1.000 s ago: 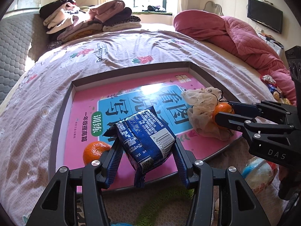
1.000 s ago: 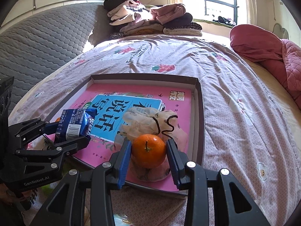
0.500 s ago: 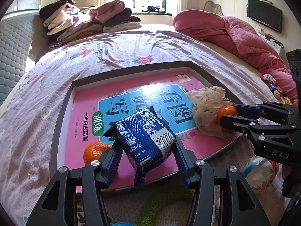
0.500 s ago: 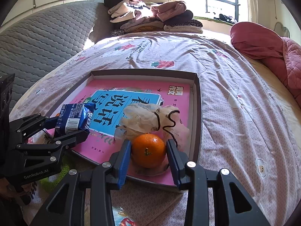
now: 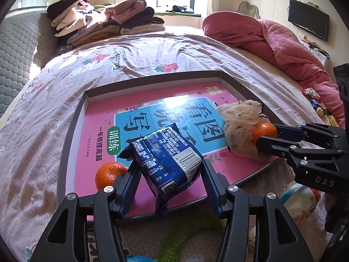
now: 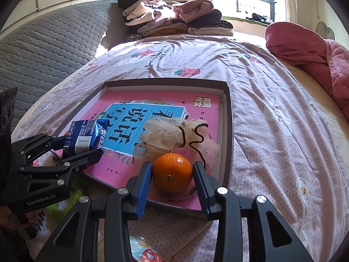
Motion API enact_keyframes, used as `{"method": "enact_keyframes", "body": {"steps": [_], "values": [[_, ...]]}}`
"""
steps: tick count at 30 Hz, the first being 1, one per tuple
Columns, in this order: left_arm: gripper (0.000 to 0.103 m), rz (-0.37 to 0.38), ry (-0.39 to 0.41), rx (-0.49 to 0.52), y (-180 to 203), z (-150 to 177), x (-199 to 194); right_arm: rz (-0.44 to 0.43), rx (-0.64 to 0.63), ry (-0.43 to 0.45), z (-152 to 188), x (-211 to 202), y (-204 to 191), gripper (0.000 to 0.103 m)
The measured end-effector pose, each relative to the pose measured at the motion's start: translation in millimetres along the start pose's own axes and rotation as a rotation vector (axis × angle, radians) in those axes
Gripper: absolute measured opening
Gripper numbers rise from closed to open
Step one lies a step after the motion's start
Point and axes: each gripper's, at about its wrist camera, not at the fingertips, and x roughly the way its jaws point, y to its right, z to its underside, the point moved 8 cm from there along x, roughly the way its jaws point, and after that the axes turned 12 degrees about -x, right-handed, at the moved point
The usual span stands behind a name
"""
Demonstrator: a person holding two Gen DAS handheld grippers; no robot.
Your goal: Organize objects
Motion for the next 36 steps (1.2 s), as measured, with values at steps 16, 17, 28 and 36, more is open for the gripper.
{"method": "enact_keyframes", "body": {"steps": [16,17,28,36], "values": [[0.066,0.021,-0.018,-0.016,0,1,-1,0.025,0.002,-0.016,2,0,1,0.041],[0.067,0.024,-0.019,-0.018,0,1,-2,0.027,0.002,-0.016,2,0,1,0.041],[0.069,0.030,-0.013,-0.012,3,0,-6,0.054,0.008,0.017,-4,-9,7,0.048],[0.071,0.036,-0.017,-0.005,6,0,-12,0.044,0.011,0.033,-9,-12,5,0.049]]}}
